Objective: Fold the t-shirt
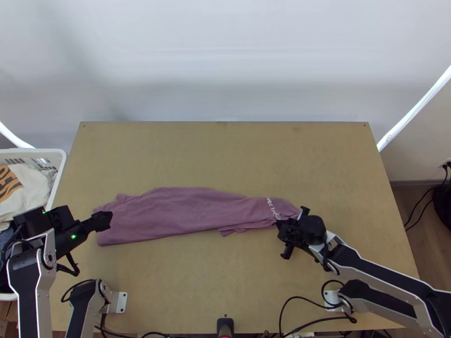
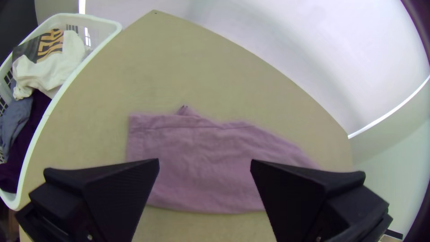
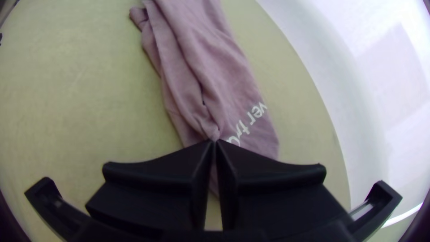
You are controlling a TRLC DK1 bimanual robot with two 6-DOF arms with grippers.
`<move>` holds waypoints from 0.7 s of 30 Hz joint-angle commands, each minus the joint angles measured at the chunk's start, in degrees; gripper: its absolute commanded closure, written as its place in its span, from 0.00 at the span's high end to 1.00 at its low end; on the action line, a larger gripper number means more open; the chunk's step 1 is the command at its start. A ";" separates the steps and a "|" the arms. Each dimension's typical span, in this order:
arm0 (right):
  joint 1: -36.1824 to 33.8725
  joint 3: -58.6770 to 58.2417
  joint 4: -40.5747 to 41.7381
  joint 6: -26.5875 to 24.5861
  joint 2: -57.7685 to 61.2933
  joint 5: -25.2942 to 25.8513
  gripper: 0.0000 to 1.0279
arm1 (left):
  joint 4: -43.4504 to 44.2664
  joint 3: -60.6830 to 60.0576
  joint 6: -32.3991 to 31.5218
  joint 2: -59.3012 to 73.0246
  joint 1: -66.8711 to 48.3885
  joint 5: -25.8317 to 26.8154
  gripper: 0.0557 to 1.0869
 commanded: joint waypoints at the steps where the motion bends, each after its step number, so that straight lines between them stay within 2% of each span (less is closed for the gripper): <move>1: 0.46 -2.00 1.79 -1.03 -4.44 -0.13 0.03 | 0.36 -1.07 -0.82 0.10 0.48 0.65 0.96; 8: -0.59 -1.21 1.00 -0.59 -12.70 0.93 0.03 | 1.41 -1.43 -0.82 0.54 0.48 0.65 0.96; 14: -5.34 0.46 1.18 0.02 -13.67 0.93 0.03 | 5.37 -2.13 -0.20 4.14 0.39 0.57 0.96; 18: -7.10 0.46 2.58 0.55 -13.58 0.93 0.03 | 7.22 -1.87 7.00 11.17 0.66 0.48 0.96; 21: -7.36 0.20 3.29 0.81 -13.67 0.93 0.03 | 7.39 -1.07 14.30 16.97 0.66 -1.90 0.96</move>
